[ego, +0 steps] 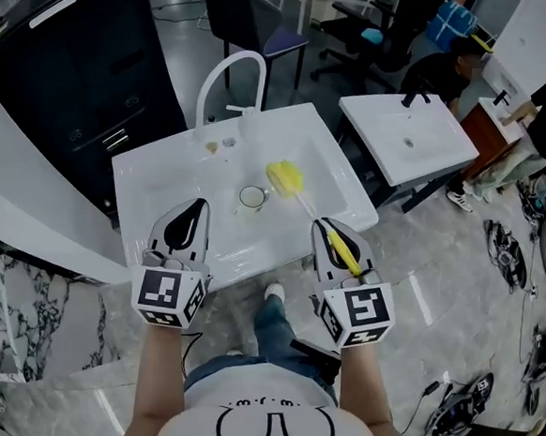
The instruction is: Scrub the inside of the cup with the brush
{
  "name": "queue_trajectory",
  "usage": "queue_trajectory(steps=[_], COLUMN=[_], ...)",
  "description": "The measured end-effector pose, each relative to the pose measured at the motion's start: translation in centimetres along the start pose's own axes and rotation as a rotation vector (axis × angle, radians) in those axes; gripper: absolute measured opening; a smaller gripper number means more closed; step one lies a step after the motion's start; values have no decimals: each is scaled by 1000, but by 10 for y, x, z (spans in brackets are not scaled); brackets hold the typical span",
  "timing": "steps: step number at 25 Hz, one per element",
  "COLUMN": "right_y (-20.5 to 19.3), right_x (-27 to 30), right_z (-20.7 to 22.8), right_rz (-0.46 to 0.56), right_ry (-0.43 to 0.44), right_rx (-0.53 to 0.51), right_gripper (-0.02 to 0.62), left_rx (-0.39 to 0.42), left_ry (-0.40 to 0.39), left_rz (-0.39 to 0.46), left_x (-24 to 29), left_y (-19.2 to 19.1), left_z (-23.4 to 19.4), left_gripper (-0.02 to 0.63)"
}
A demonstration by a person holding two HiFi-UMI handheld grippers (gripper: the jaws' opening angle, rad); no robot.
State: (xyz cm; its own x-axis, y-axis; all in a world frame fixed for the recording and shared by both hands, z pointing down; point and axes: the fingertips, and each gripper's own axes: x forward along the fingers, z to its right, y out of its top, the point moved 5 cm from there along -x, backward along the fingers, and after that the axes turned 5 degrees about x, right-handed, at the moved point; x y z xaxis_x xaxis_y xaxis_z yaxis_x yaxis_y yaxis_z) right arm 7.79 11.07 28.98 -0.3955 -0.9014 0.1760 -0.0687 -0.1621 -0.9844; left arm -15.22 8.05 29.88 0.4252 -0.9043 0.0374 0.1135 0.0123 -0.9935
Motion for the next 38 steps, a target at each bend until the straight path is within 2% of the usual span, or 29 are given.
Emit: queue_trajectory(steps=[7,12,15,19,24,31,34,35,38], right_y=[-4,-11,-17,-29,-44,-71,-75,-76,-79], right_x=[73,115,136,158,173,180,182,183,184], right_z=[63,93,106,114,113,104,100,99,97], right_rz=[-83,-159,-205,-262,-342,-478,-504,-511,-532], right_ry=[103,204,274,324,367,392,403,407,416], right_rx=[10,20,30,41,32,36,32,30,28], right_gripper=[43,43,43,43,43,43,43,43,43], left_rx=[-80,-113,-111,-119,-105,-7,-9,1,63], left_ry=[16,-24,-40,-71,-166,-316,-336,-336,-354], left_rz=[-124,-241,-317,-423,-589,-814,-879,-900,-959], left_x=[86,127,142,150,158,164,165,167,174], left_y=[-30,-62,-82,-114,-168,-235,-258,-261,-265], left_z=[-8,-6,-3,0,9,19,19,18,17], left_gripper=[22,182,229,233,233,201,201,180,175])
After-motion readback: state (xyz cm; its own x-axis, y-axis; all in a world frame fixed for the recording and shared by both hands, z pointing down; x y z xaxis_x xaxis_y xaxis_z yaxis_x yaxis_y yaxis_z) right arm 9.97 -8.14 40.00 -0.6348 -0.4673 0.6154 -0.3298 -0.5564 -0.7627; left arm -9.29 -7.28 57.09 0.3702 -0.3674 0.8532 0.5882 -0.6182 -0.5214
